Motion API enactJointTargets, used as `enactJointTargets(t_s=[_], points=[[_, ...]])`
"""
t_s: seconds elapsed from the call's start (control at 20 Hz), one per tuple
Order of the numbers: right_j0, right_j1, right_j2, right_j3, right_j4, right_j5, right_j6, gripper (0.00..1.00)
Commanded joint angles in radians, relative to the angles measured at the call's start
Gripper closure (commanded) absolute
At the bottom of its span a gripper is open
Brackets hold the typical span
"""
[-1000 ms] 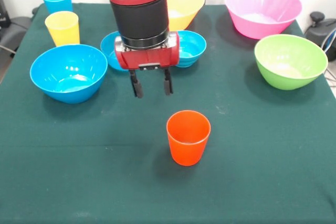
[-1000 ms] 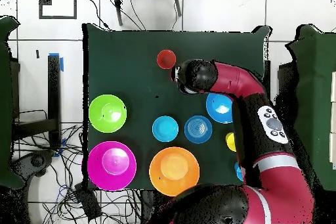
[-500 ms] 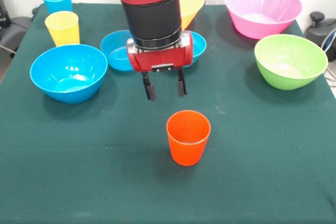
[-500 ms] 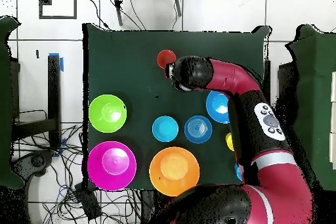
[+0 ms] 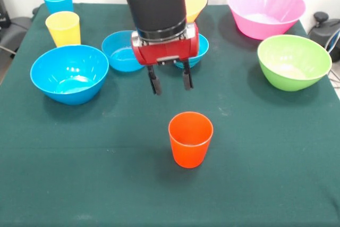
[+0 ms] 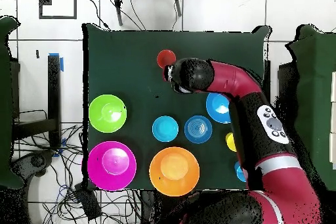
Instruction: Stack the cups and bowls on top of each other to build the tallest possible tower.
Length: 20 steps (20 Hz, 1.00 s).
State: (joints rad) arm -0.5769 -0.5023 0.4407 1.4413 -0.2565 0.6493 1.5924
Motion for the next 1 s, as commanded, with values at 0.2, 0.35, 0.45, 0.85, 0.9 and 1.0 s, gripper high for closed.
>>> enactJointTargets(t_s=[0.2,0.35,0.45,0.85,0.9,1.0], points=[[-0.049,-0.068,0.046,0.205,-0.055,-0.012,-0.062,0.00],[-0.065,-0.054,0.057,0.203,-0.051,-0.001,-0.073,0.00],[-0.077,-0.043,0.067,0.201,-0.047,0.003,-0.079,0.00],[-0.117,-0.008,0.088,0.177,-0.060,0.027,-0.126,0.00],[-0.123,-0.003,0.093,0.174,-0.061,0.028,-0.132,0.00],[-0.138,0.016,0.105,0.162,-0.058,0.032,-0.144,0.00]])
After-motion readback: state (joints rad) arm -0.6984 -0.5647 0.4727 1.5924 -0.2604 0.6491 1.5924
